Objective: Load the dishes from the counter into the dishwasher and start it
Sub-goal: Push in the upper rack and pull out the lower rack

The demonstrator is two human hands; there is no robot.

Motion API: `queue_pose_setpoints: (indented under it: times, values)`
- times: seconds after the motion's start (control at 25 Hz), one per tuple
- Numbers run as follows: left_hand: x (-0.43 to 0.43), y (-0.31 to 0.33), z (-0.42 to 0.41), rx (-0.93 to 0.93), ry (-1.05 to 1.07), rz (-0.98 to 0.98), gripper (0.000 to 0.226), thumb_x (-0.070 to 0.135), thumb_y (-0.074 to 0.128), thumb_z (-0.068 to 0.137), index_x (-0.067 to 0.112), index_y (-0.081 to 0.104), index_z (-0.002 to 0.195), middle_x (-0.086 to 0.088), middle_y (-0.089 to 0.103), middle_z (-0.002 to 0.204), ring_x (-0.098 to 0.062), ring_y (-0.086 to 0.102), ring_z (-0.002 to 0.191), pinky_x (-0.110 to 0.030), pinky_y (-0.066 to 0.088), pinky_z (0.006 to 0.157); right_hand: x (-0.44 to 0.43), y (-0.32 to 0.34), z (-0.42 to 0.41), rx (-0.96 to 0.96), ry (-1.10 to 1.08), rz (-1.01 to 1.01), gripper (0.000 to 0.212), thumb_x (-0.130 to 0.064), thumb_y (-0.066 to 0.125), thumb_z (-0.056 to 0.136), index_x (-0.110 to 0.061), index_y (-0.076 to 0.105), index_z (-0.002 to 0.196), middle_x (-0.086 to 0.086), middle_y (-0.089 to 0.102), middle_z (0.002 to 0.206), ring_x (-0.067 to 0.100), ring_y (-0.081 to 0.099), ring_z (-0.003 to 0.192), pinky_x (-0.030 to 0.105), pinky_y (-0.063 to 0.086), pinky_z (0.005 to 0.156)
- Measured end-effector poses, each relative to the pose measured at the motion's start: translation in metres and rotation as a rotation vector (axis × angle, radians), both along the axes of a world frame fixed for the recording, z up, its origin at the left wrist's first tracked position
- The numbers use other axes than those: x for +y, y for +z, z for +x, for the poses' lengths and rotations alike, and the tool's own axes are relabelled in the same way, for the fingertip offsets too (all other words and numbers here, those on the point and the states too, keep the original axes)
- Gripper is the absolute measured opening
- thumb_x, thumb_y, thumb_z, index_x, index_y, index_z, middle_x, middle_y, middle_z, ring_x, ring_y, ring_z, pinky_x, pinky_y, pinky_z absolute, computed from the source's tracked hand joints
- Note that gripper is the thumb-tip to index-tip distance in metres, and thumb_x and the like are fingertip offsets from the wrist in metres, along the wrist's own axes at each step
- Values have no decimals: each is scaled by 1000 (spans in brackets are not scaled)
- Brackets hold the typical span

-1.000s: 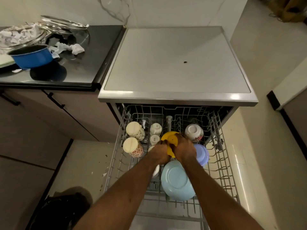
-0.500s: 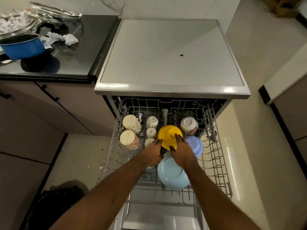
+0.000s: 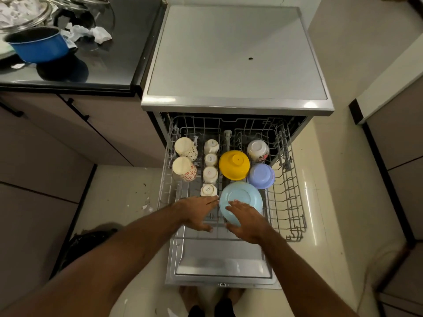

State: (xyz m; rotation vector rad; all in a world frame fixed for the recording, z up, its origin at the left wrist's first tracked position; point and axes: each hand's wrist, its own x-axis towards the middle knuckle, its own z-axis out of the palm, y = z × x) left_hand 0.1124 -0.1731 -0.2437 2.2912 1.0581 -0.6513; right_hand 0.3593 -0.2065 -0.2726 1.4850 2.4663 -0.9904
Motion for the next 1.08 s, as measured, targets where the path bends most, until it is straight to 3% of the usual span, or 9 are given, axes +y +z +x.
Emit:
queue_pose_setpoints:
  times: [0.08,0.16,0.36,0.64,0.76,0.92,1.08]
  values:
    - [-4,0,-4,71,-59,-10,111,71,60,89,11,5,164,-8,2,173,-28,16,157,-42,22,126,-5,6,0,-51,44,-76,68,-61,60,97,-26,47,155,-4,36,166,17,27,155,37,22,126]
    - [-10,-7,-8,123,-91,-35,114,66,68,86,12,6,164,-7,3,173,-28,18,156,-46,26,125,-4,9,0,-100,97,-129,63,-65,63,93,-31,55,146,-6,50,155,16,41,145,35,32,118]
    - [-20,-26,-10,154,-138,-46,109,57,73,86,14,9,163,-6,7,172,-30,23,155,-54,32,121,-2,11,-1,-162,158,-154,47,-53,73,91,-35,65,133,-6,63,139,16,53,130,35,42,107]
    - [-9,-24,-2,121,-261,-1,123,58,80,76,11,7,164,-8,6,172,-28,27,153,-46,31,121,4,25,-14,-284,360,-44,47,-48,67,96,-25,63,137,2,63,136,24,56,127,41,46,105]
    - [-3,-24,-2,109,-295,58,125,57,81,73,12,8,164,-7,7,172,-27,28,152,-46,33,119,2,24,-19,-338,424,31,33,-38,62,98,-20,67,126,7,68,123,28,64,114,42,54,93]
    - [19,-17,-5,56,-192,140,104,42,79,79,17,21,161,-7,27,166,-26,40,145,-49,45,111,15,19,-21,-360,295,155,18,-23,54,101,-13,65,111,10,70,109,30,68,100,42,55,79]
    - [60,-10,-15,54,-101,166,49,27,67,93,19,49,138,-6,60,132,-26,59,120,-48,56,96,61,16,-30,-385,209,289,17,-17,55,101,-12,68,111,9,73,106,29,71,97,42,58,77]
